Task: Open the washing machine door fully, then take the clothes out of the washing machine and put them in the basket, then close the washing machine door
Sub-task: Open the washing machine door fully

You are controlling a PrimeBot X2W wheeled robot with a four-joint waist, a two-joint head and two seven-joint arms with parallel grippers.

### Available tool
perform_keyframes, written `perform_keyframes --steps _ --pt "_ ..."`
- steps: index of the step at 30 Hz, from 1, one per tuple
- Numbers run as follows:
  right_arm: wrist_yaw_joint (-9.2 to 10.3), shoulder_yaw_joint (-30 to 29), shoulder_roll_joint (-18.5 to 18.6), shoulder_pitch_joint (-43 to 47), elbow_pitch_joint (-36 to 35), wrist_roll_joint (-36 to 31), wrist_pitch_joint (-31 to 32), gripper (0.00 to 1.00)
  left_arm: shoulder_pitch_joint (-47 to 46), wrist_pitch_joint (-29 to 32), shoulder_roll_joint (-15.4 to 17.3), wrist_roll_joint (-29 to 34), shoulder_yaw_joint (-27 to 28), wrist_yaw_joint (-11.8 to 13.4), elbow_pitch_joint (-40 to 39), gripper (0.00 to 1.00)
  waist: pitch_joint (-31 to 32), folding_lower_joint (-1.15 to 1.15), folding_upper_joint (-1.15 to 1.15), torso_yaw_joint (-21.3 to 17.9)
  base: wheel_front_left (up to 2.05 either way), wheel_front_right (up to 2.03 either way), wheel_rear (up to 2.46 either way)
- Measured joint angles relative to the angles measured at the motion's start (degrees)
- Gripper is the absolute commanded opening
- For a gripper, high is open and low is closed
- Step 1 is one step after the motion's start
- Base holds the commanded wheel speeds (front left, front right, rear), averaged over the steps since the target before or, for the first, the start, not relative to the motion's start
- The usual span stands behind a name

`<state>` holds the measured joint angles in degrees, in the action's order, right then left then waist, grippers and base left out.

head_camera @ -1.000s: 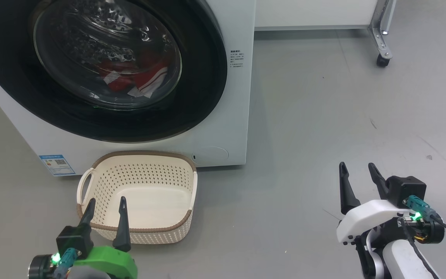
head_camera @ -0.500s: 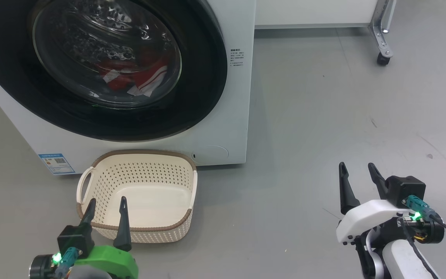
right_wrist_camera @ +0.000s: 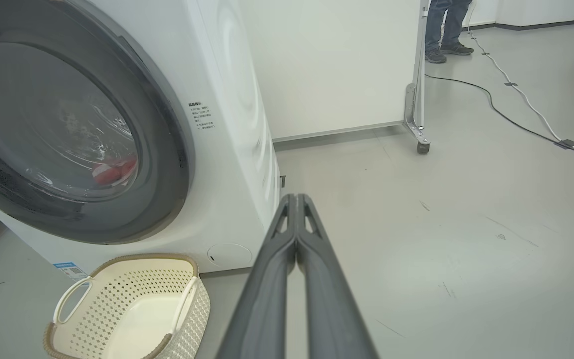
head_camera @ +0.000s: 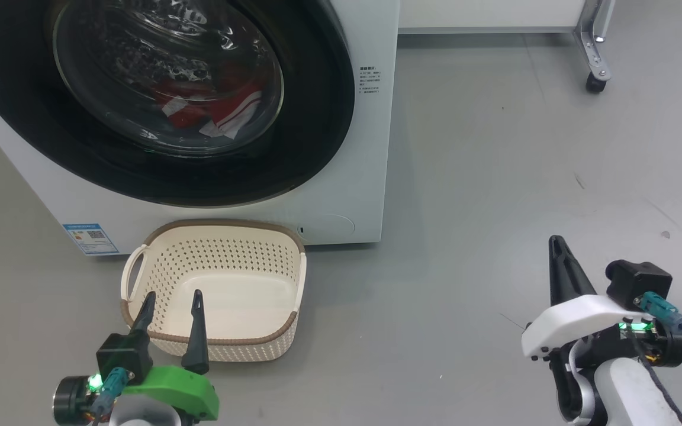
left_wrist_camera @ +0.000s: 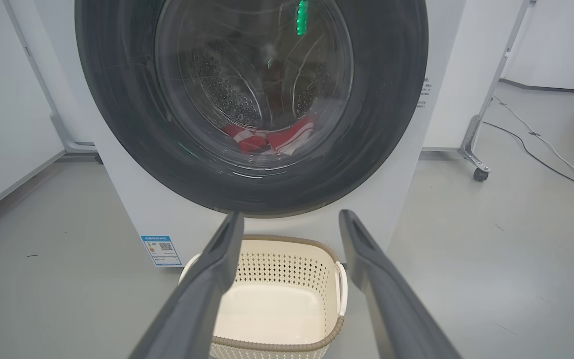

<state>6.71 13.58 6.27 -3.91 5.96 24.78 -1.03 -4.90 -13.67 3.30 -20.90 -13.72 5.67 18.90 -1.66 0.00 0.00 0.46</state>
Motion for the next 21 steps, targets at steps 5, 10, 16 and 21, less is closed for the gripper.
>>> perform_keyframes --steps 5,10,16,21 --pt "-0.73 -3.3 -1.5 -1.7 -1.3 6.3 -0.4 0.0 -0.4 0.0 -0.1 0.4 -0.1 0.0 -0.2 1.0 -1.3 0.0 0.0 1.0 0.0 0.0 0.0" --pt "-1.58 -7.2 -2.6 -4.8 -1.7 13.8 0.4 0.0 -1.2 0.4 -0.1 0.4 -0.4 0.0 -1.0 1.0 -3.3 0.0 0.0 2.0 0.0 0.0 0.0" --pt "-1.6 -12.6 -2.7 -10.0 -1.4 22.5 2.4 0.0 -3.5 0.6 -0.2 0.4 -1.3 0.0 -1.8 1.0 -6.2 0.0 0.0 3.7 0.0 0.0 0.0" --pt "-1.96 -15.7 -3.0 -16.1 -1.4 29.7 5.4 0.0 -5.1 0.6 -0.4 0.5 -1.8 -0.2 -2.7 1.0 -9.0 0.0 0.0 5.6 0.0 0.0 0.0"
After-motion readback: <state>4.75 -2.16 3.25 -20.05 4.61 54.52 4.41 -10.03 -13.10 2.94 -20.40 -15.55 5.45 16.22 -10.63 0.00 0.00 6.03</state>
